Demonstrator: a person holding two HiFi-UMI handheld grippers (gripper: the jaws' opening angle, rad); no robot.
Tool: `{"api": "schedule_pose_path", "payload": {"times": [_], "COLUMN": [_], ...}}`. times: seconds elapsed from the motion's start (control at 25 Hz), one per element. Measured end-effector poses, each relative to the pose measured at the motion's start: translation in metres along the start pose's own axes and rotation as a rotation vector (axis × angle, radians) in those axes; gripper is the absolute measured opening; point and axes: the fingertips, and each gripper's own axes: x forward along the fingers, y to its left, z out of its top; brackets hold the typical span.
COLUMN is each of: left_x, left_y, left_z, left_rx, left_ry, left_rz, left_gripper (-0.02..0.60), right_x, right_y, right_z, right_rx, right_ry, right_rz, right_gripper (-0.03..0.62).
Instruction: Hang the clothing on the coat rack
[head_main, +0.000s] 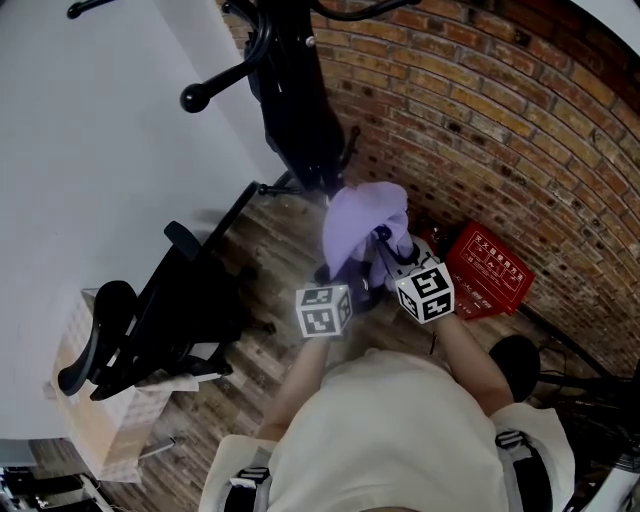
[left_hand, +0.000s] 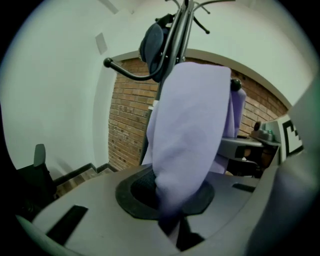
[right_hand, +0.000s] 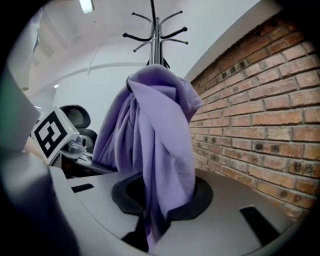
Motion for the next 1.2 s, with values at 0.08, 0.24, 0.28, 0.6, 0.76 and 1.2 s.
{"api": "schedule_pose_path", "payload": {"times": [0.08,0.24,0.28,0.6,0.76,1.2], "left_x": [0.002,0.005,0.005,0.001,-0.003,-0.024], "left_y": [-0.007,-0.021,-0.024,-0.028,-0.027,-0.023], "left_z": [-0.004,-0.010,-0.011,-0.013,-0.012,-0.009], "left_rx": [0.004,0.013,0.013,0.002,0.003,-0.001], "left_ry": [0.002,0.012,0.014,0.018,0.022,0.016], "left_rz": [-0.019,-0.048,-0.054,-0.069,-0.072,-0.058], "left_gripper": [0.035,0.035,0.035,0.035,0.035,0.231], "right_x": [0.000,0.000,-0.001,-0.006,-0.007,-0.030], "right_y": [0.008,0.019,0.020,0.020,0.020,0.011], "right_z": [-0.002,-0.005,-0.005,-0.007,-0.007,-0.005], "right_rx": [0.009,0.027,0.030,0.024,0.012,0.004], "right_ry": [-0.006,-0.013,-0.014,-0.004,0.008,0.024], "right_rz": [0.016,0.033,0.034,0.028,0.021,-0.046], "right_gripper": [0.057,0.057,0.057,0.057,0.057,0.175]}}
